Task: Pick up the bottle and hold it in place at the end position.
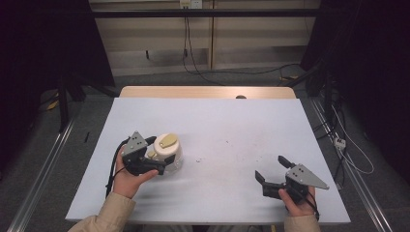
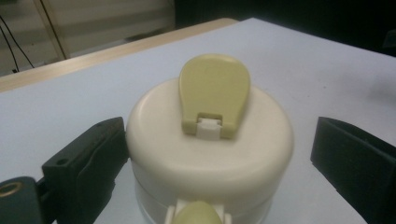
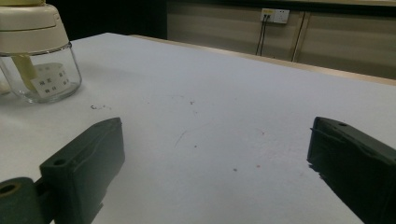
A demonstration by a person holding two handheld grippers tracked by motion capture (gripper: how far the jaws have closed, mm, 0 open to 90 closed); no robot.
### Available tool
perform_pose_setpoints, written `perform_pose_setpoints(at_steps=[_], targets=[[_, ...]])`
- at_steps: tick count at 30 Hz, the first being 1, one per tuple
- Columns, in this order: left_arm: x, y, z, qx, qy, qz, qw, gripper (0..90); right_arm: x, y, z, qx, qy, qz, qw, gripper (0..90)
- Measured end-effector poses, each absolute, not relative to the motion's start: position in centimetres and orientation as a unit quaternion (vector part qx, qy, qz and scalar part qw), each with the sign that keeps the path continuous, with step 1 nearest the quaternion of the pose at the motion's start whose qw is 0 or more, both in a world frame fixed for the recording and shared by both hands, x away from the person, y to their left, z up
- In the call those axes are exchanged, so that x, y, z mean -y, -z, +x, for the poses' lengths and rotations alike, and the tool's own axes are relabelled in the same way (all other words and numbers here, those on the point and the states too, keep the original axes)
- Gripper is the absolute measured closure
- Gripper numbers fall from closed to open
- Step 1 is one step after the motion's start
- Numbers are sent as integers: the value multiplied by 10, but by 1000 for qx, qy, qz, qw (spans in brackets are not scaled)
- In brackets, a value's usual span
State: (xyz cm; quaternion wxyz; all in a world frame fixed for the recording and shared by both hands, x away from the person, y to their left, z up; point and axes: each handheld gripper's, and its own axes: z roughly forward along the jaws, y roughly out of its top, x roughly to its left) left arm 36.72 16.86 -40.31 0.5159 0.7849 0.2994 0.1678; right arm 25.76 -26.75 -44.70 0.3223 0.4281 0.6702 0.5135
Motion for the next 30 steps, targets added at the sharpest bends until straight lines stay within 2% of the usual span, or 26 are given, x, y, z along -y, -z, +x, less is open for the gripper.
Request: perform_pose_setpoints(at_steps=[10, 30], targets=[[-157, 411, 379, -306, -162, 807, 477, 80, 267, 447, 257, -671, -514, 427, 320, 37], [-149, 410, 385, -306, -158, 825, 448, 95, 267, 447, 256, -674, -513, 425, 319, 38]])
